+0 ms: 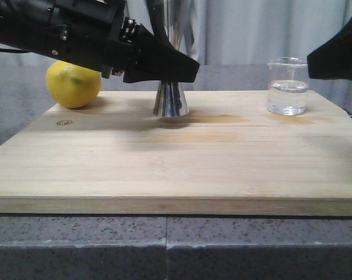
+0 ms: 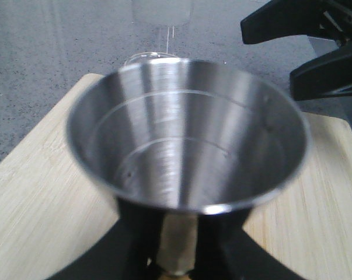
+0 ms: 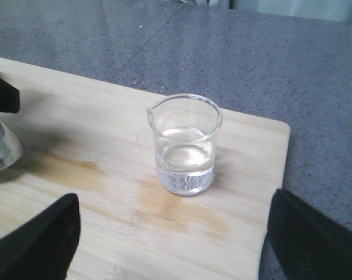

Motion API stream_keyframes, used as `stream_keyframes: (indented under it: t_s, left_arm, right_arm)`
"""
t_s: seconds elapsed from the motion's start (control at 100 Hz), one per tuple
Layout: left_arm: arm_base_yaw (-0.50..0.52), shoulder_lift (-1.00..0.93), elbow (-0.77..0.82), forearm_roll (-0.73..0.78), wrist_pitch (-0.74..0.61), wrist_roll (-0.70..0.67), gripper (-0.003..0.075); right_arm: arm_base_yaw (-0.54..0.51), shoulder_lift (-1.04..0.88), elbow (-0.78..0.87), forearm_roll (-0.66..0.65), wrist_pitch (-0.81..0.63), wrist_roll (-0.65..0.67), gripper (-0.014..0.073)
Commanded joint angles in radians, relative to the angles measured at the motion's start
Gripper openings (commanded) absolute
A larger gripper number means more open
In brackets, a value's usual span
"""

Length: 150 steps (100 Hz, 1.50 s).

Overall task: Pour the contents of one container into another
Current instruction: 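Reach the right gripper to the glass beaker and grasp it, then lift the beaker with the right gripper toward the jigger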

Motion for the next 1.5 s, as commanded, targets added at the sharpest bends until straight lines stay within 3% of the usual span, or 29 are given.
stream_keyframes:
  t_s: [0.0,0.11,0.37,0.53,0.83,0.94,1.03,1.23,1.49]
  left_arm:
    - [0.004,-0.052,-0.03,-0.064,0.058,-0.009,0.0093]
    - [0.004,-0.052,-0.03,-0.064,0.058,-0.009,0.0093]
    - [0.004,-0.052,-0.03,-0.064,0.058,-0.009,0.0093]
    - [0.004,-0.052,-0.03,-0.064,0.058,-0.009,0.0093]
    - [0.004,-0.052,-0.03,-0.064,0.058,-0.009,0.0093]
    - [0.004,-0.052,-0.03,-0.064,0.058,-0.009,0.0093]
    - [0.004,-0.052,-0.03,-0.064,0.058,-0.009,0.0093]
    - [0.004,-0.052,-0.03,-0.064,0.058,-0.009,0.0093]
    - [0.004,-0.052,-0.03,-0.064,0.058,-0.009,0.0093]
  right_arm:
    - [0.034,0.041,-0.023,-0.009,-0.121,0.037,0.0592]
    - [0.072,0.101,-0.023,-0.035,-0.2,0.1,0.0592]
    - [0.086,0.233,-0.023,-0.329,-0.365,0.462,0.0592]
    - [0.08,0.326,-0.023,-0.409,-0.47,0.57,0.0592]
    - [-0.08,0.411,-0.023,-0.72,-0.536,0.821,0.0592]
    - [-0.154,0.439,-0.023,-0.952,-0.556,0.968,0.0592]
    - [-0.19,0.475,-0.023,-1.034,-0.591,1.008,0.0592]
    - [-0.212,0.544,-0.026,-1.071,-0.676,1.013,0.0592]
    - [-0.212,0.637,-0.095,-1.082,-0.679,1.016,0.0592]
